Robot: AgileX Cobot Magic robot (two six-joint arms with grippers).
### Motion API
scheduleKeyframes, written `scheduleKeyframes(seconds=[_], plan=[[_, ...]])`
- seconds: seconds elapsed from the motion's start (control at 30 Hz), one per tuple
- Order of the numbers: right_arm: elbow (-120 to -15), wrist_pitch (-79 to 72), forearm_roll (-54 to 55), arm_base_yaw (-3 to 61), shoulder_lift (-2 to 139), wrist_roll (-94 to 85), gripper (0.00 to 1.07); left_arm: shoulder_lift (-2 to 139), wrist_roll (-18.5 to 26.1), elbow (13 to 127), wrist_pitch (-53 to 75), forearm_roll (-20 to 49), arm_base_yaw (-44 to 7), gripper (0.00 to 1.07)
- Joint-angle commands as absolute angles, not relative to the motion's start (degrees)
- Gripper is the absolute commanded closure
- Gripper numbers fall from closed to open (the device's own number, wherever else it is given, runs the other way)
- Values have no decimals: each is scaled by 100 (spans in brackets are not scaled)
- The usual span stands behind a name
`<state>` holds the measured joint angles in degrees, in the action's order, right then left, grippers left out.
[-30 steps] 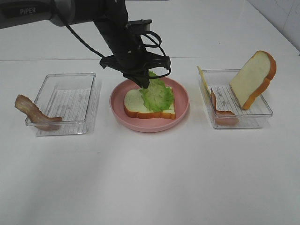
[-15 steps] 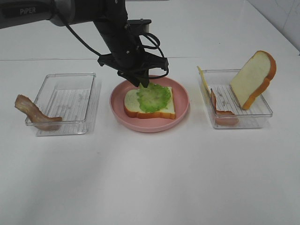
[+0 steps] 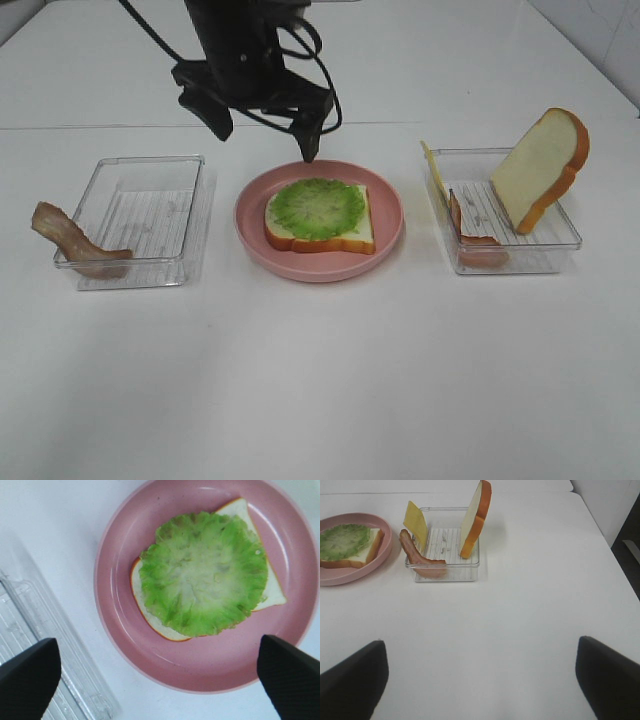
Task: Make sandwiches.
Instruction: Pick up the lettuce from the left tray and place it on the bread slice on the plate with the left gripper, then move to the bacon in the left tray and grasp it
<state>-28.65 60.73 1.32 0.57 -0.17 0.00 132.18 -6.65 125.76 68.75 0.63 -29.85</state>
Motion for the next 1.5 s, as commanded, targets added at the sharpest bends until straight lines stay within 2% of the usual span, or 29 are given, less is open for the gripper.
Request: scheduleKeyframes(seconds=[0.03,0.2,0.53,0.8,1.07,1.1,1.27,1.5], plan=[[-2848,6039,97,63,-92,40,13,12914,-642,12628,7363,46,-2956,4],[-2848,6039,97,63,-92,40,13,12513,-636,12359,7363,115,-2630,4],[-2848,6039,97,63,-92,40,13,11047,-625,10474,7363,-298,-1513,4],[-2848,6039,97,63,-92,40,13,10766,-458,9523,7351,-304,-825,4],[-2848,6039,97,63,-92,40,13,10783,-315,8835,6818,-149,-516,4],[-2848,6039,97,63,-92,40,13,10858,-183,8692,6623,-40,-476,4],[-2848,6039,97,63,-92,40,13,11327,63,8549,6394,166,-498,4],[-2848,6039,97,63,-92,40,13,11648,115,8549,6005,252,-498,8]])
